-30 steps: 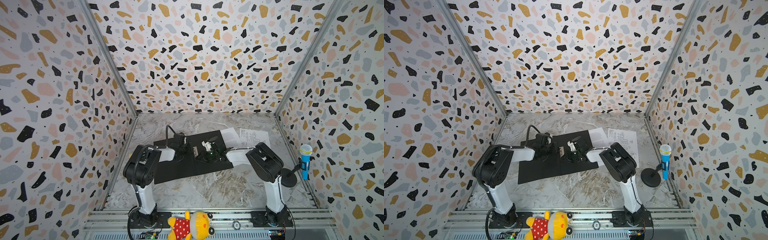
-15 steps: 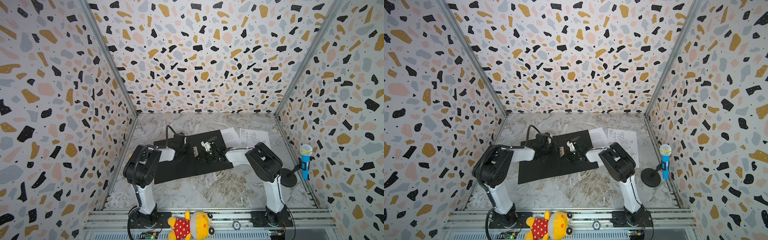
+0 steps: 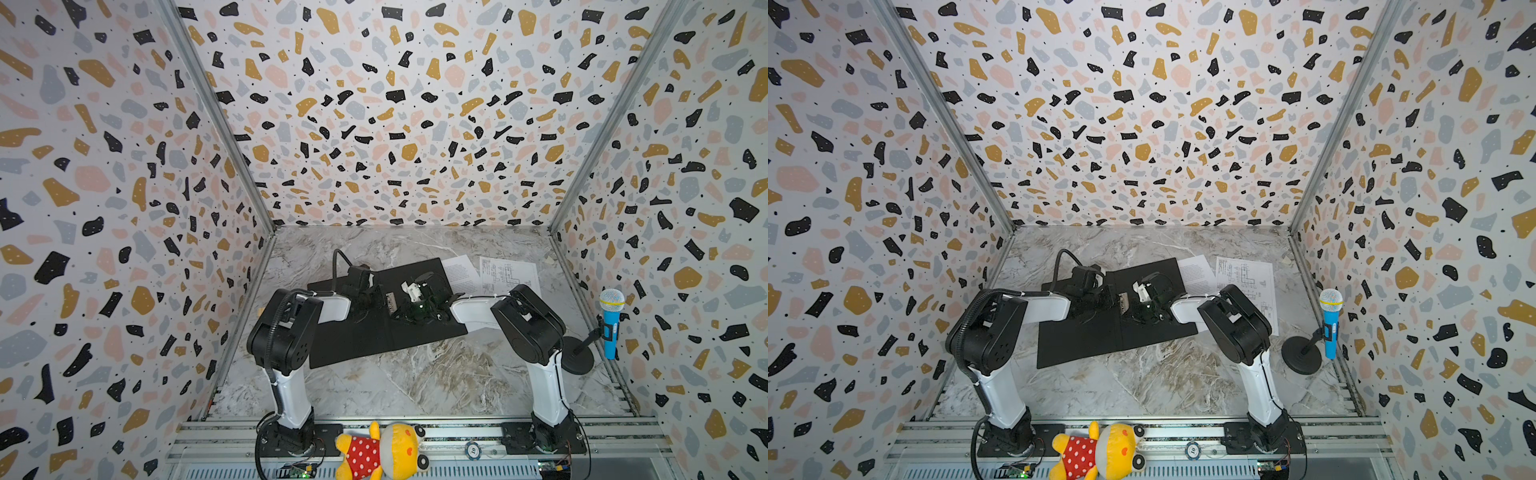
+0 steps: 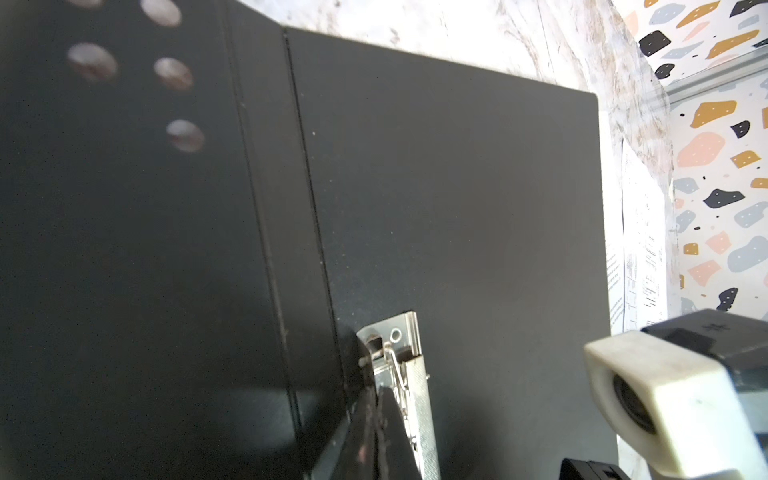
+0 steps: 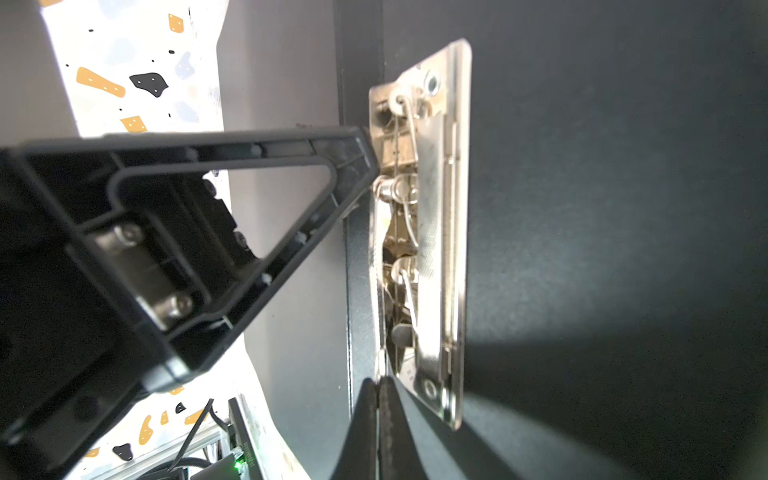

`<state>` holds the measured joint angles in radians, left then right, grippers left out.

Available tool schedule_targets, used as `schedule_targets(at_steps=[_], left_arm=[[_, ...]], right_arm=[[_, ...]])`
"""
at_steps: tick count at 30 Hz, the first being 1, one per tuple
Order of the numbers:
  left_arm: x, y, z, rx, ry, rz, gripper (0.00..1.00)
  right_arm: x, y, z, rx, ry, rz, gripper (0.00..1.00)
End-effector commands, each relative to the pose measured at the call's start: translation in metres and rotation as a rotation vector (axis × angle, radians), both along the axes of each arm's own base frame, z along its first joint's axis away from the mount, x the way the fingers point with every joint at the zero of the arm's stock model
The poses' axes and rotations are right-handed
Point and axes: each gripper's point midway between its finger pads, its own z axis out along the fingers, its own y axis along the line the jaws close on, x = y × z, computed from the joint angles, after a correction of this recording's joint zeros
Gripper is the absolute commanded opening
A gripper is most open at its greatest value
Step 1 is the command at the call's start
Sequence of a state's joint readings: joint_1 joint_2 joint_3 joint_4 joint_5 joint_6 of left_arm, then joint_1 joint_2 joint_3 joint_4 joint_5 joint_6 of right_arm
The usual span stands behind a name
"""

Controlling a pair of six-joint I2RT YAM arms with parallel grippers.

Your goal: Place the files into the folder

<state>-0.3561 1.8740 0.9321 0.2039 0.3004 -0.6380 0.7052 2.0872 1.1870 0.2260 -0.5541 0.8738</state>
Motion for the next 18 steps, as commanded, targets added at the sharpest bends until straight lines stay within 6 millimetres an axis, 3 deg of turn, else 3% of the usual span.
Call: schedule_targets(at_steps=[1,18], left_arm=[[-0.015,0.009,-0.034,0.108,0.088,-0.015,0.05],[-0.019,0.009,-0.046,0.151,0.111,-0.038,0.05]], right_arm=[[-0.01,-0.031,-0.036,-0.18,0.052,-0.027,0.0],[-0.015,-0.051,-0.068,-0.244,0.089,-0.053,0.0]])
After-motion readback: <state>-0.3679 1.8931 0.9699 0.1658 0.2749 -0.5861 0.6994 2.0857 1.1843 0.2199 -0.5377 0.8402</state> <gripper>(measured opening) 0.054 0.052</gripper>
